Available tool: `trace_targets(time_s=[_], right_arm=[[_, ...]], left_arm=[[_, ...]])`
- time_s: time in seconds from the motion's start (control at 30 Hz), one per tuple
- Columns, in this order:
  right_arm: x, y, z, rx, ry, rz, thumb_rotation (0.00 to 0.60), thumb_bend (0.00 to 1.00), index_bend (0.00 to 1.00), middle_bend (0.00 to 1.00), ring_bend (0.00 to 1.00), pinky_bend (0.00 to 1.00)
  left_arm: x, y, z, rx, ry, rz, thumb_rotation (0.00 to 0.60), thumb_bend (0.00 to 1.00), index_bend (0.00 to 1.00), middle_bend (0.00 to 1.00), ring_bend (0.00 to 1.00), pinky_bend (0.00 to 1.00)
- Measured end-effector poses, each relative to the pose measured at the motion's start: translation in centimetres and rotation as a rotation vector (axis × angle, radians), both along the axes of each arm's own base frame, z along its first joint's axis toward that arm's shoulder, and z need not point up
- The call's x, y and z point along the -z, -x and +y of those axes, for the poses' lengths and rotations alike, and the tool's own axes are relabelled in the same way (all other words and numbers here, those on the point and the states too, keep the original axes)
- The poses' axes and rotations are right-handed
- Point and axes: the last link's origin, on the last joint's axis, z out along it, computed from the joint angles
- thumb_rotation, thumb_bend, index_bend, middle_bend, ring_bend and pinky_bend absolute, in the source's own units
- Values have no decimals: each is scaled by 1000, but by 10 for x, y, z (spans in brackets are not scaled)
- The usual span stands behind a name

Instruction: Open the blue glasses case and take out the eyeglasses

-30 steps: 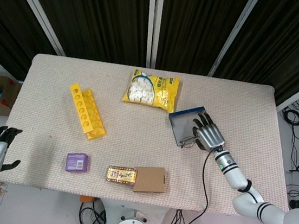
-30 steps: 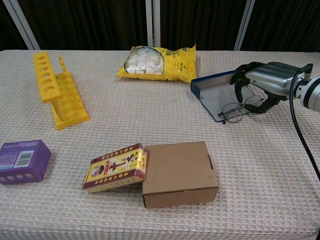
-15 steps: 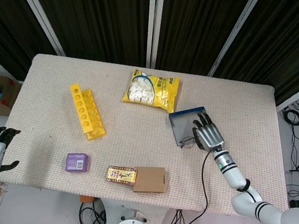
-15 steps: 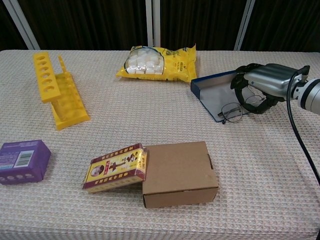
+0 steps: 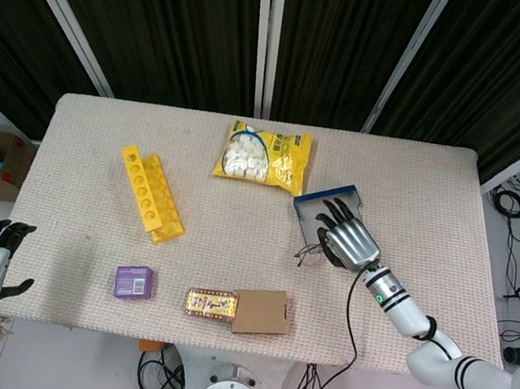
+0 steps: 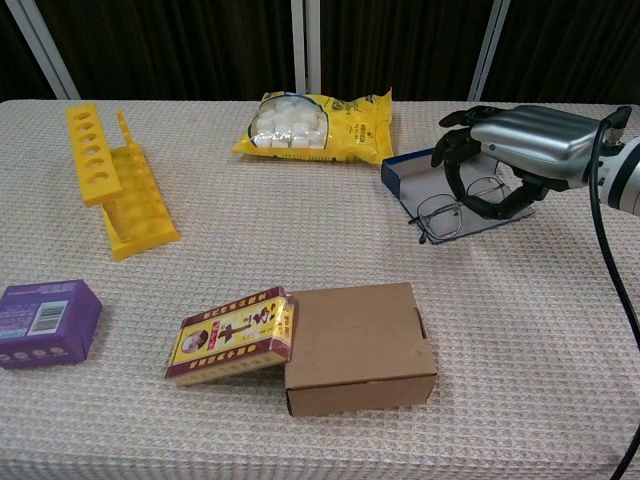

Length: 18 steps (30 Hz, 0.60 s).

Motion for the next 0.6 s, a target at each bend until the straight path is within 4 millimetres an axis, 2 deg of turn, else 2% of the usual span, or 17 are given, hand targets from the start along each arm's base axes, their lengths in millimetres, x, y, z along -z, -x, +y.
trace_targets(time_s=[0.2,0.43,0.5,0.53,0.57,0.6], right_arm=[[29,-31,4,-45,-32,-4,600,478,652,254,0,0],[70,-64,2,-61,-41,22,600,477,598,232,0,0],[76,-68,0,-66,-33,36,600,461,497,201,0,0],[78,-70,-1,-66,-30,40,600,440,422,181,0,0],[78,-71,-1,-66,-27,42,600,406,303,153,0,0],[78,-72,-1,-65,-26,42,600,393,257,144,0,0]], left_arm=[[-1,-1,-2,6,-4,4,600,0,204,198,129,139],[-4,3,-7,-8,-12,3,600,0,204,198,129,139],[-4,4,-8,-10,-13,3,600,0,204,198,129,139],[-4,4,-8,-11,-13,2,600,0,204,198,129,138],[-5,4,-8,-11,-13,2,600,0,204,198,129,139],[-5,5,-8,-11,-15,2,600,0,204,198,129,139]])
